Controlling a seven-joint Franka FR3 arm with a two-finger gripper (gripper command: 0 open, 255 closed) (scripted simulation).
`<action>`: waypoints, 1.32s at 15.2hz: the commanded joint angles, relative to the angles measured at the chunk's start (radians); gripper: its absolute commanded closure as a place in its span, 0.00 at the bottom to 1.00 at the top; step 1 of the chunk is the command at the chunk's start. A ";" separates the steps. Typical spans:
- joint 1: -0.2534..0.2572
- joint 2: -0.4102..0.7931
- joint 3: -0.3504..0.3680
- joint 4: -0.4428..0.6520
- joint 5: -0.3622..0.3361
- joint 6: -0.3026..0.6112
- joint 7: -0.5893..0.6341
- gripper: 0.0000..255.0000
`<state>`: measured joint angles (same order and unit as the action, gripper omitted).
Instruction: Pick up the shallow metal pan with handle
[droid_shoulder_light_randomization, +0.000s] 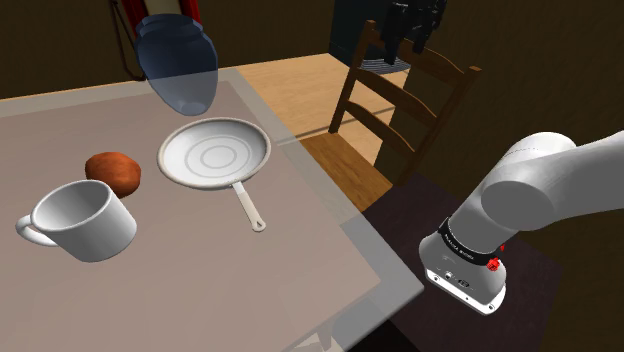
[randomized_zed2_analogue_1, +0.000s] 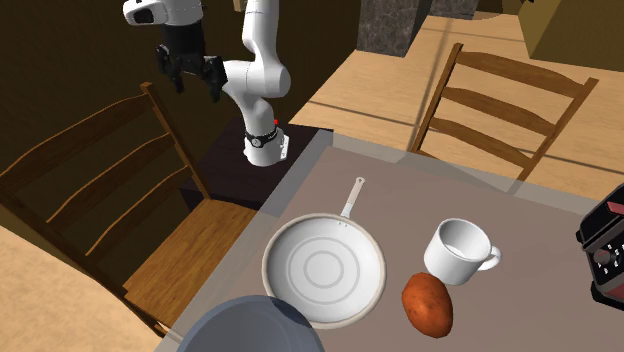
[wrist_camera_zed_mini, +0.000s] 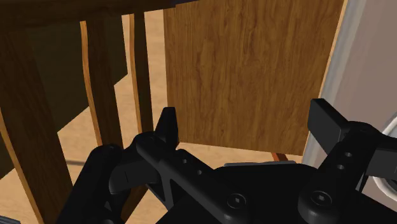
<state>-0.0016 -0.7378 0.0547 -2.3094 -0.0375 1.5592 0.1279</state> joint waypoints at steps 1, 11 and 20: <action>0.000 0.000 0.000 0.000 0.000 0.000 0.000 0.00; 0.062 0.104 0.200 -0.056 0.129 0.158 0.246 0.00; 0.091 0.311 0.387 0.000 0.180 0.316 0.472 0.00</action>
<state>0.0868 -0.4558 0.4190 -2.3193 0.1406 1.8548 0.5698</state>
